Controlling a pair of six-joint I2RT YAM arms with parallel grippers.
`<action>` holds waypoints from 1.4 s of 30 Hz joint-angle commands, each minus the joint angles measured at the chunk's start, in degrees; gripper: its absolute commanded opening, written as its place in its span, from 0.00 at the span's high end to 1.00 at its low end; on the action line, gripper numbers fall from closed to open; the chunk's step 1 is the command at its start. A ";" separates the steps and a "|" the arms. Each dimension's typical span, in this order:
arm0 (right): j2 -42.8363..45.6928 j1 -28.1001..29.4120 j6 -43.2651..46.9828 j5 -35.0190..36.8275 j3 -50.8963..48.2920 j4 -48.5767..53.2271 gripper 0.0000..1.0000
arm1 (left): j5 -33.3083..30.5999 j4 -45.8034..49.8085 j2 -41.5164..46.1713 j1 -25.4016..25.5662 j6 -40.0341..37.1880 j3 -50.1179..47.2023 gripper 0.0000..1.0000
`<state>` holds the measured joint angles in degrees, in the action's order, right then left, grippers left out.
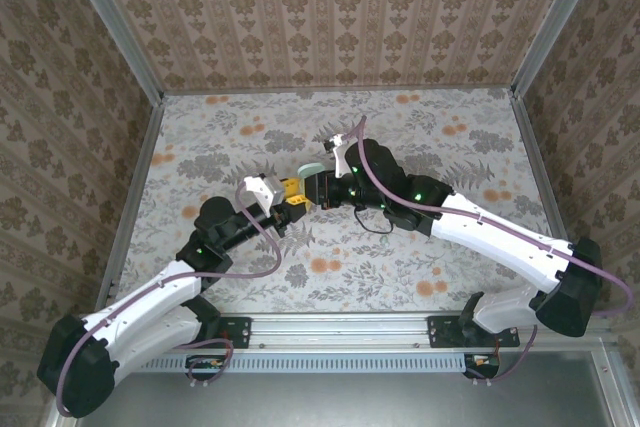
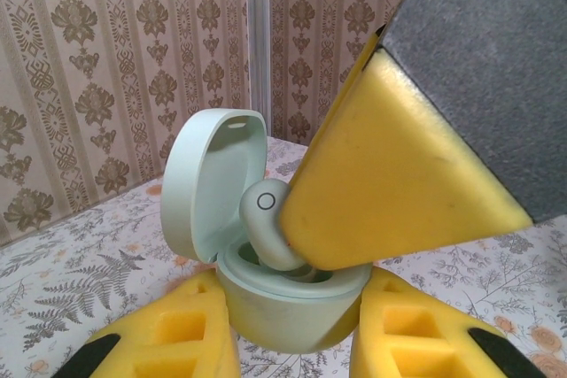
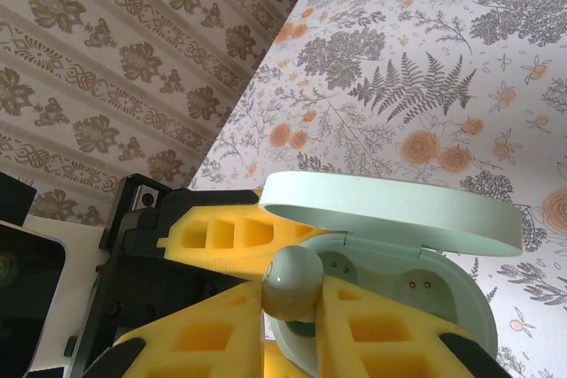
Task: Insert wireless bluetooth earbuds into charging case
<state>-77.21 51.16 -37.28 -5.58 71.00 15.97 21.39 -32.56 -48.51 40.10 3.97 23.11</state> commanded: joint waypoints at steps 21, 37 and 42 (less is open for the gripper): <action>0.30 -0.04 -0.53 5.21 1.08 6.31 0.63 | -0.38 -0.10 4.14 0.27 -1.83 0.09 1.00; 9.36 -1.49 1.68 9.11 3.07 14.41 0.58 | -4.06 3.28 4.03 -0.23 -1.21 -1.17 1.00; 12.86 -6.72 0.52 9.62 0.68 24.58 0.55 | -4.68 4.91 5.66 -1.06 0.06 -2.45 1.00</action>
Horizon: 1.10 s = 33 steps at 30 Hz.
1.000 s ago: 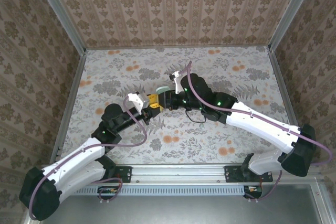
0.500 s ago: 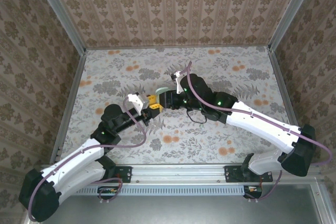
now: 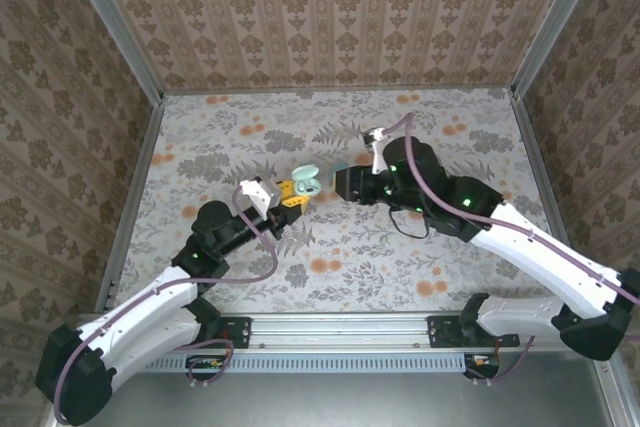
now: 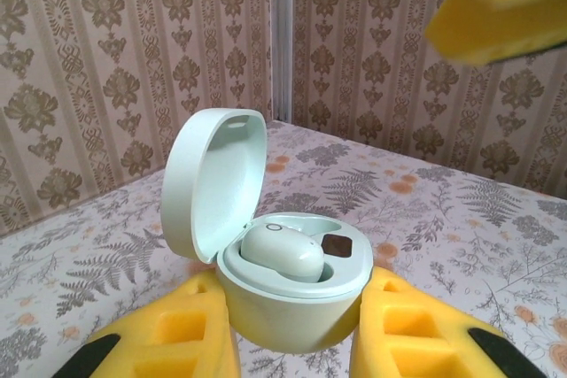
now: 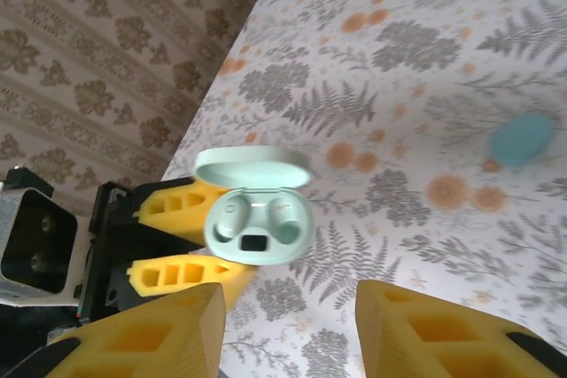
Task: Insert wireless bluetooth earbuds into charging case
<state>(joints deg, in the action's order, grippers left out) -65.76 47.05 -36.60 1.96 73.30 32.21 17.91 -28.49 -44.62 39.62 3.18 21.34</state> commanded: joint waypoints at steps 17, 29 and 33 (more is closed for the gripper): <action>-14.95 -14.34 -3.36 -10.55 -17.54 4.00 0.62 | -2.21 8.15 7.53 -1.05 1.53 -1.39 1.00; -20.77 -13.04 1.87 -2.69 -16.69 11.45 0.69 | -0.42 5.29 2.12 -1.13 1.63 -0.86 1.00; -22.06 -12.54 2.48 -1.78 -16.60 12.01 0.67 | -0.13 4.52 0.90 -1.14 1.78 -0.62 1.00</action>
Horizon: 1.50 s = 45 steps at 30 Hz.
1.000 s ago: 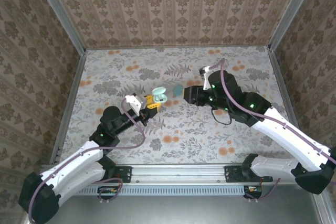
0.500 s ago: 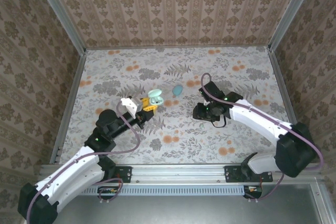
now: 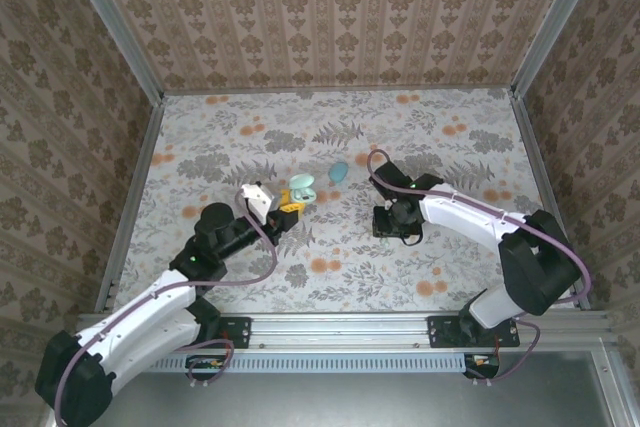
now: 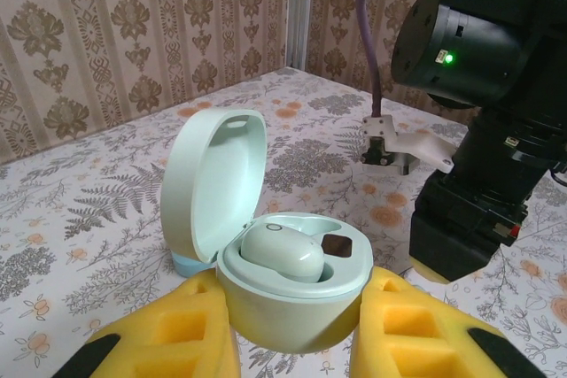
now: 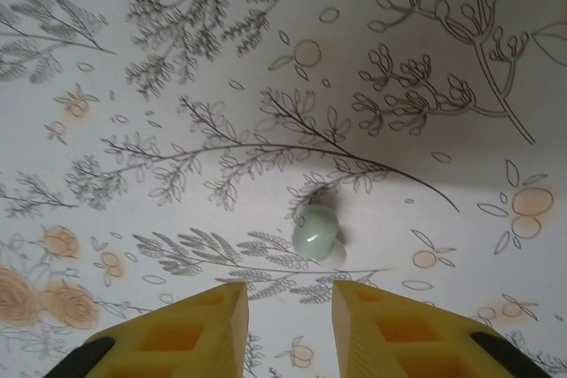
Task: Insert wireless bluetooth earbuds into charging case
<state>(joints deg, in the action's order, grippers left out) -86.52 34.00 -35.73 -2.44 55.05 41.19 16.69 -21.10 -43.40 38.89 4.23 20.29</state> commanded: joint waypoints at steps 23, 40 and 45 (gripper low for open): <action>-11.72 2.48 4.78 5.38 5.36 3.75 0.69 | 0.89 -2.76 -1.26 -0.40 0.59 1.22 1.00; -17.18 3.70 7.89 6.02 10.27 10.53 0.69 | 0.98 -1.41 -0.30 -0.49 0.47 1.51 1.00; -18.15 4.32 8.42 6.57 10.78 11.89 0.71 | 0.80 -0.75 0.83 -0.49 0.47 1.34 1.00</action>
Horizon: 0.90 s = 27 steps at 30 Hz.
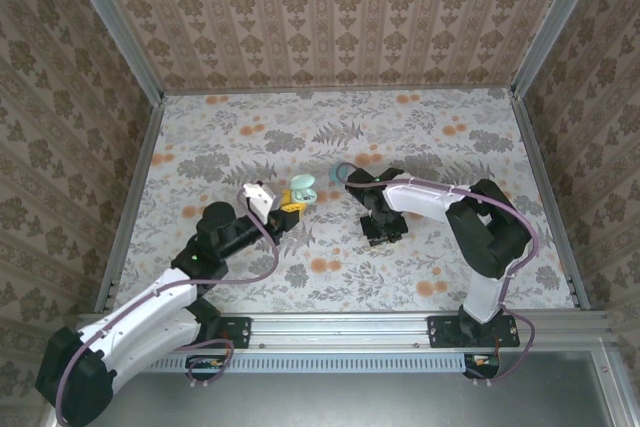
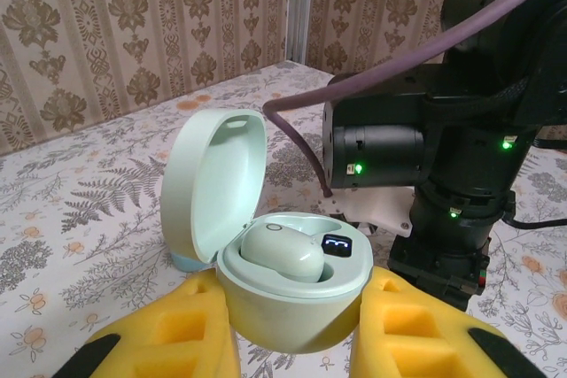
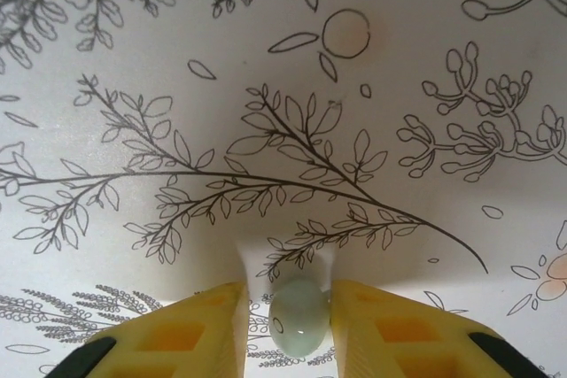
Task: Insert wireless bluetooth earbuds into charging case
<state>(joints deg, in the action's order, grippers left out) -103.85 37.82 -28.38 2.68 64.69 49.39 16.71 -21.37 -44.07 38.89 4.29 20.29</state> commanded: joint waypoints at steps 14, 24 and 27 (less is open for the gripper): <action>10.06 0.58 2.11 2.91 2.31 4.19 0.85 | 2.82 0.11 2.73 -0.51 -0.88 1.57 1.00; 29.64 0.66 11.43 -15.86 8.62 4.35 0.87 | 17.35 -6.72 -1.93 -1.45 -1.22 2.91 1.00; 33.07 0.93 12.25 -22.43 9.79 2.85 0.88 | 21.90 -9.02 -4.37 -1.59 -0.36 3.76 1.00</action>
<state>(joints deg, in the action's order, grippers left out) -73.10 38.20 -19.18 -10.41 73.06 51.59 30.98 -25.39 -47.24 37.78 3.84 21.37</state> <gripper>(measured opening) 0.123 0.263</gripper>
